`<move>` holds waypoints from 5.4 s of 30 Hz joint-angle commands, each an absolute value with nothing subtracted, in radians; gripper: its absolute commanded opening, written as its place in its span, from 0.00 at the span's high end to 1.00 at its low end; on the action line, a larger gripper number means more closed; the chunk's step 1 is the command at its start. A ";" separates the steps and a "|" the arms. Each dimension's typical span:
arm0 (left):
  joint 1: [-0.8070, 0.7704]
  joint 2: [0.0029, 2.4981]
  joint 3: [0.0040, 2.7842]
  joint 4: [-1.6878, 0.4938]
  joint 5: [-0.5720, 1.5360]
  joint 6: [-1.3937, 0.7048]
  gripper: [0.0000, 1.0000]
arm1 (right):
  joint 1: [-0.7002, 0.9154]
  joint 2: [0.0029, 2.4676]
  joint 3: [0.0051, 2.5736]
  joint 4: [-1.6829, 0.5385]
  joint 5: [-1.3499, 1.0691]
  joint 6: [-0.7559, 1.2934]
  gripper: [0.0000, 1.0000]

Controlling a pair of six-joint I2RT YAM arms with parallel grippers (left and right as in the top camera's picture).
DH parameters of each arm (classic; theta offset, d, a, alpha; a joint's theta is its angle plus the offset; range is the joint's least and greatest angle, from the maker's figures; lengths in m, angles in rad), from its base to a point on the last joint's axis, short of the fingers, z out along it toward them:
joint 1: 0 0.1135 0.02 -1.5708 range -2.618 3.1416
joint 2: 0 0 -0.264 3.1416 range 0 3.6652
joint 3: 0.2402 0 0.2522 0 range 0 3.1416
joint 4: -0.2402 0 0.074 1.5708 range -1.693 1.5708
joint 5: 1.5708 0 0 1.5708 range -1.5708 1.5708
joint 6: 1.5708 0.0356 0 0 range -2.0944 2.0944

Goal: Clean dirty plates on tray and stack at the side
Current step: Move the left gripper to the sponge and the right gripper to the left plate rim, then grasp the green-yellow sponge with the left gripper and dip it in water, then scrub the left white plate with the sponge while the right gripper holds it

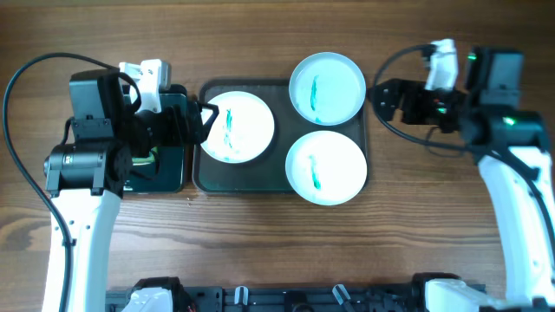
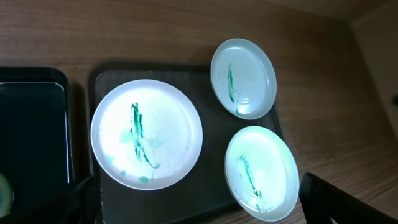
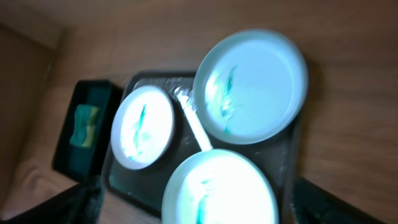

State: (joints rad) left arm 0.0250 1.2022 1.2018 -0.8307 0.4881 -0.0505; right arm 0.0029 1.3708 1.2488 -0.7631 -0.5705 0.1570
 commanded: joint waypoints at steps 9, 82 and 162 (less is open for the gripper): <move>0.102 1.257 1.222 -0.918 0.072 -0.323 0.04 | 0.508 1.909 1.539 -0.788 -0.228 0.529 0.59; 0.249 2.048 1.527 -1.038 0.038 -0.042 0.34 | 0.566 2.226 1.537 -0.527 -0.226 0.628 0.96; -0.210 2.191 1.621 -1.131 0.354 -0.099 0.96 | 0.453 2.226 1.500 -0.532 -0.475 0.576 0.96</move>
